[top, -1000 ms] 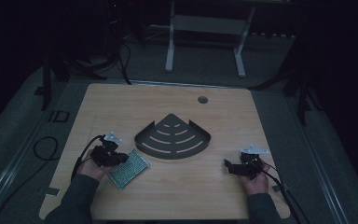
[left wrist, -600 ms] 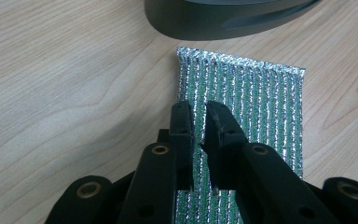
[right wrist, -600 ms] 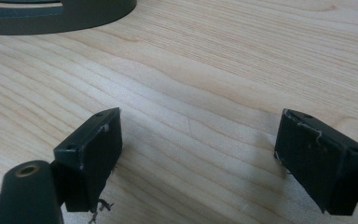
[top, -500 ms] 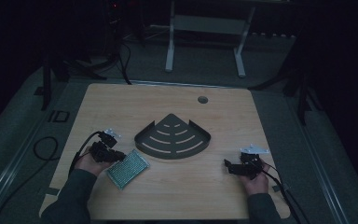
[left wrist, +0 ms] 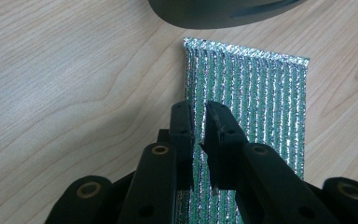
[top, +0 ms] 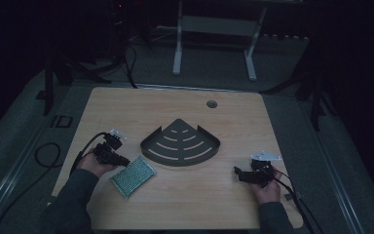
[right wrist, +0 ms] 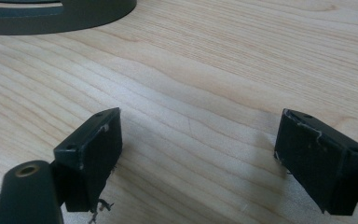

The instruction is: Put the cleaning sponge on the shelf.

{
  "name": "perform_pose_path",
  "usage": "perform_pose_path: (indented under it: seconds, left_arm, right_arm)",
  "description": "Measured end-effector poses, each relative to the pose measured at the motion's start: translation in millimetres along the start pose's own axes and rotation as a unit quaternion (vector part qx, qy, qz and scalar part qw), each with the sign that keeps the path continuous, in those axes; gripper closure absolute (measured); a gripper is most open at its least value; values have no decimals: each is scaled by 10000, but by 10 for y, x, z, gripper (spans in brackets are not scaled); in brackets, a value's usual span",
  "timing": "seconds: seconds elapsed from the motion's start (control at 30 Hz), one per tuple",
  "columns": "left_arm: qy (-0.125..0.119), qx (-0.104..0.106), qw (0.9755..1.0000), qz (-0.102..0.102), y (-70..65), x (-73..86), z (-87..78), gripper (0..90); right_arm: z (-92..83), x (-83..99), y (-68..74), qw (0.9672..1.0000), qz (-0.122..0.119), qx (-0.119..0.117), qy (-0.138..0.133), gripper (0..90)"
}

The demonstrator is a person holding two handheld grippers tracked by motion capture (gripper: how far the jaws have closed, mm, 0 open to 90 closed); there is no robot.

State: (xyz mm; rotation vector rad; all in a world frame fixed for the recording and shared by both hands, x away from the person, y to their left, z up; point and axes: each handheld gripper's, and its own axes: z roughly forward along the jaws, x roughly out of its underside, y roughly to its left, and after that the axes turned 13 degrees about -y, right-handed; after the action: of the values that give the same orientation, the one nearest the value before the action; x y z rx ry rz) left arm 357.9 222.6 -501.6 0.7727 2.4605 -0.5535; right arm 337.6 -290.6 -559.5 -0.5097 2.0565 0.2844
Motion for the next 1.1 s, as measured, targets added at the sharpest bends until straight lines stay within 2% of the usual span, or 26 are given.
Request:
perform_pose_path:
  seconds: [0.27,0.43,0.73,0.83,1.1]
  left_arm:
    - [235,166,9995,119,28,-63,30,802]
    - [389,185,9989,163,55,-100,63,792]
    - [510,212,9984,145,85,-140,98,773]
    - [623,266,9977,92,116,-134,121,757]
    - [659,407,9970,87,118,-135,137,753]
  right_arm:
    - [0,0,0,10000,-1,1,0,143]
    - [0,0,0,10000,0,0,0,143]
    - [0,0,0,10000,0,-1,0,143]
    - [0,0,0,10000,-2,0,0,143]
    - [0,0,0,10000,0,-1,0,143]
